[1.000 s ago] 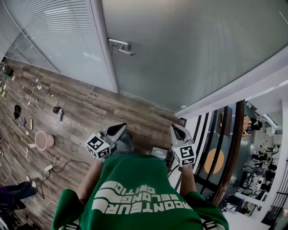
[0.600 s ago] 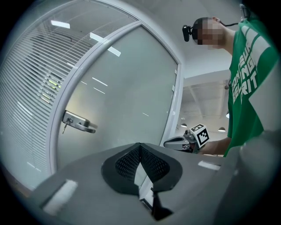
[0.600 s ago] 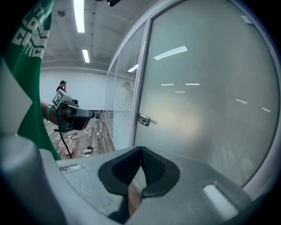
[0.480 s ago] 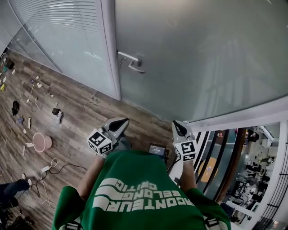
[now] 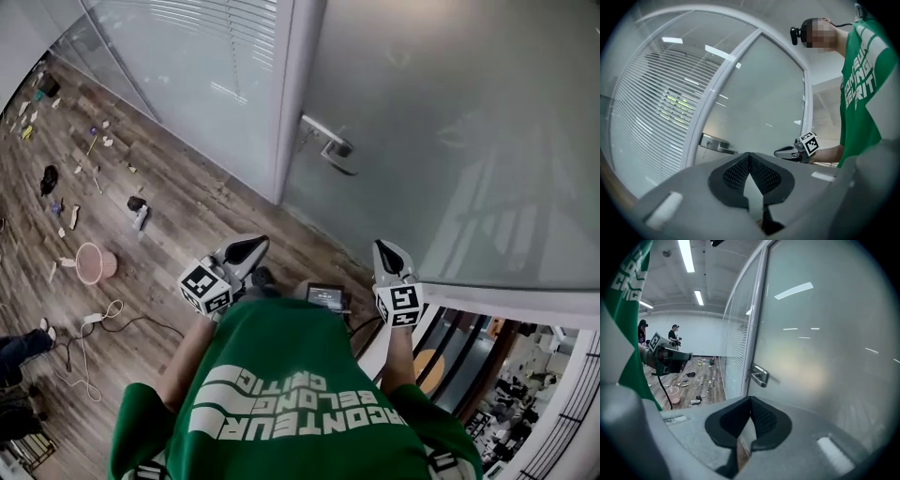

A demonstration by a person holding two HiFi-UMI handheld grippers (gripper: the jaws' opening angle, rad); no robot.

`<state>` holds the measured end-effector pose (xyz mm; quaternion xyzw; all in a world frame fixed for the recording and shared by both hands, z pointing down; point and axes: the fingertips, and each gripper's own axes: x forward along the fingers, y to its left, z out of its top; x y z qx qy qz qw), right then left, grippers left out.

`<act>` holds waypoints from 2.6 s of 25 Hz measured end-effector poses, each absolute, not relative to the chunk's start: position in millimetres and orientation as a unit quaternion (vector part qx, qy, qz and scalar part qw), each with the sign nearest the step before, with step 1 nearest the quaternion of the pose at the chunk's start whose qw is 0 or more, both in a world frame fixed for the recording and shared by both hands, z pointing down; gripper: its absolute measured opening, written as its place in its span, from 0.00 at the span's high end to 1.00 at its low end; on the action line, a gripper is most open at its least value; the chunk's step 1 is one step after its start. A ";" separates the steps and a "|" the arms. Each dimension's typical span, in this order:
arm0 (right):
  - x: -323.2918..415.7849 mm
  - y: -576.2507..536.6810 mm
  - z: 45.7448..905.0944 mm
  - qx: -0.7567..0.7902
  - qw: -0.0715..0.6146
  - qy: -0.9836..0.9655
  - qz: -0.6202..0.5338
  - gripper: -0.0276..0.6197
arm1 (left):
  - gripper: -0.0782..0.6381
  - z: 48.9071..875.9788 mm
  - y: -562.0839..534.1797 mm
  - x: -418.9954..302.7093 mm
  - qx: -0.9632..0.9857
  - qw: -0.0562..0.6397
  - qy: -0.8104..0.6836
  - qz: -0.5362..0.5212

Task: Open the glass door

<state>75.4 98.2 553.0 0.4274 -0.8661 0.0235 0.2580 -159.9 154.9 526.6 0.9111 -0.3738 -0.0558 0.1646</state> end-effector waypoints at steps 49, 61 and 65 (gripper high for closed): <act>-54.3 -71.8 710.4 0.078 0.614 -0.784 0.044 0.97 | 0.88 525.5 113.2 -252.2 0.721 0.174 -0.666 -0.085; -87.0 -90.8 712.5 0.116 0.441 -0.890 -0.019 0.97 | 0.88 524.7 109.3 -247.0 0.724 0.179 -0.661 -0.081; -85.3 -91.6 716.2 0.112 0.445 -0.889 -0.013 0.97 | 0.88 525.2 105.8 -243.1 0.728 0.177 -0.657 -0.079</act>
